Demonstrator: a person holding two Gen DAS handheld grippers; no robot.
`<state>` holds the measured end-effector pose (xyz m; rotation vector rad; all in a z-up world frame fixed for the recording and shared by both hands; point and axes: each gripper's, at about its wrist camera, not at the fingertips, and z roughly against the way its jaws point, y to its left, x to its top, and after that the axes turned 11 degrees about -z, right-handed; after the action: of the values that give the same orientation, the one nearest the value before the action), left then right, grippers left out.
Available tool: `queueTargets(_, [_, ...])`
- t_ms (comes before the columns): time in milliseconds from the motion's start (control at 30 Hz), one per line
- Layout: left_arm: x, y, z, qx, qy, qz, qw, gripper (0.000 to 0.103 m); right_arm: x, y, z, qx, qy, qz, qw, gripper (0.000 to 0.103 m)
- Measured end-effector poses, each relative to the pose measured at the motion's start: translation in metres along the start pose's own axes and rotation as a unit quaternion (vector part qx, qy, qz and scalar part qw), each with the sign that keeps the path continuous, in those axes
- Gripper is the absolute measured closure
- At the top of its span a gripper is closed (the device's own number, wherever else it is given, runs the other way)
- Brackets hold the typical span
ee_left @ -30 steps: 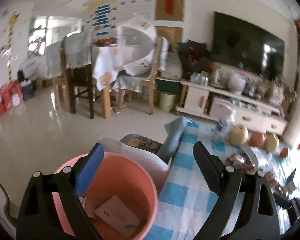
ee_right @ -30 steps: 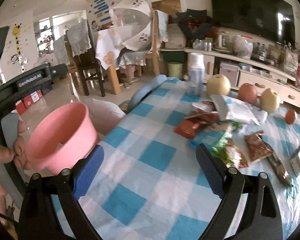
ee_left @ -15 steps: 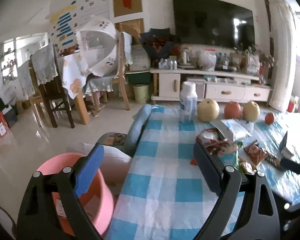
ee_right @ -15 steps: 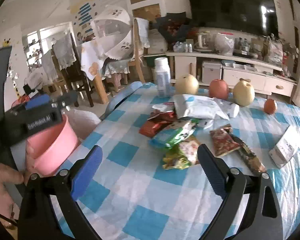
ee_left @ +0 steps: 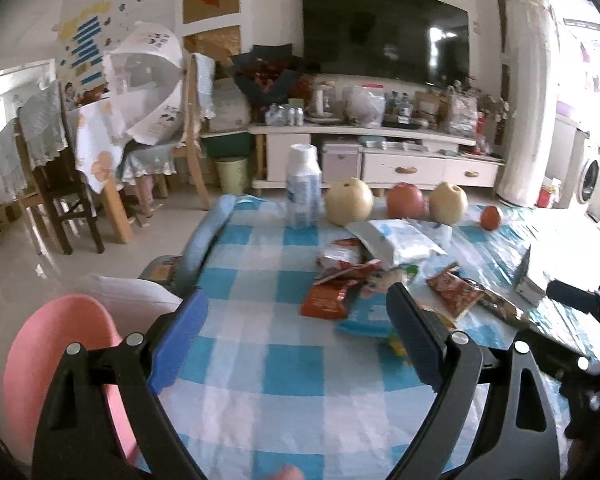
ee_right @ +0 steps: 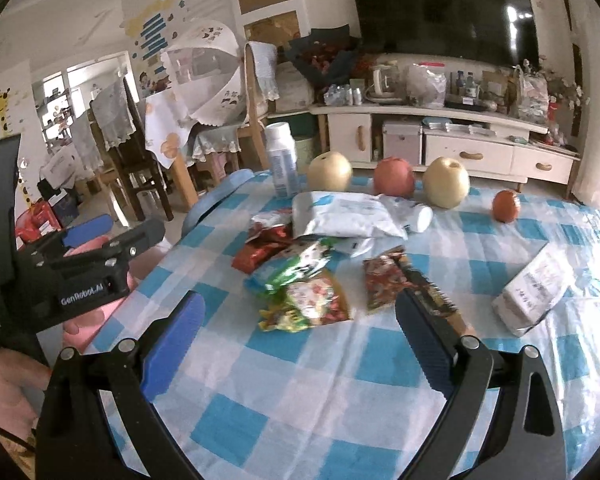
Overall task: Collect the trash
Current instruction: 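Move both tools back over the snack packets on the table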
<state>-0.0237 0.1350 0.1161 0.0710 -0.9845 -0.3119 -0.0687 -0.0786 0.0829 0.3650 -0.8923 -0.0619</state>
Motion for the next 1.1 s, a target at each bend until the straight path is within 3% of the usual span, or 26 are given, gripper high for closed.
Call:
queueTargets(433, [-0.003, -0.058, -0.026, -0.072, 0.036, -0.04, 0.996, 0.012, 0.009, -0.055, 0.013, -0.042, -0.001, -0.005, 0.999, 0.008])
queueTargets(700, [-0.008, -0.093, -0.048, -0.096, 0.071, -0.066, 0.9906, 0.012, 0.005, -0.091, -0.005, -0.057, 0.041, -0.011, 0.997, 0.008])
queueTargets(767, [-0.009, -0.098, -0.055, -0.101, 0.083, -0.063, 0.9894, 0.014, 0.003, -0.098, -0.014, -0.058, 0.058, -0.012, 0.997, 0.008])
queueTargets(900, [-0.013, -0.106, -0.073, -0.1, 0.113, -0.055, 0.9871, 0.033, 0.001, -0.106, -0.03, -0.042, 0.088, -0.02, 0.995, 0.008])
queueTargets(1100, [-0.011, -0.107, -0.089, -0.096, 0.125, -0.046, 0.9865, 0.033, 0.0, -0.11, -0.049, -0.014, 0.125, -0.037, 0.991, 0.008])
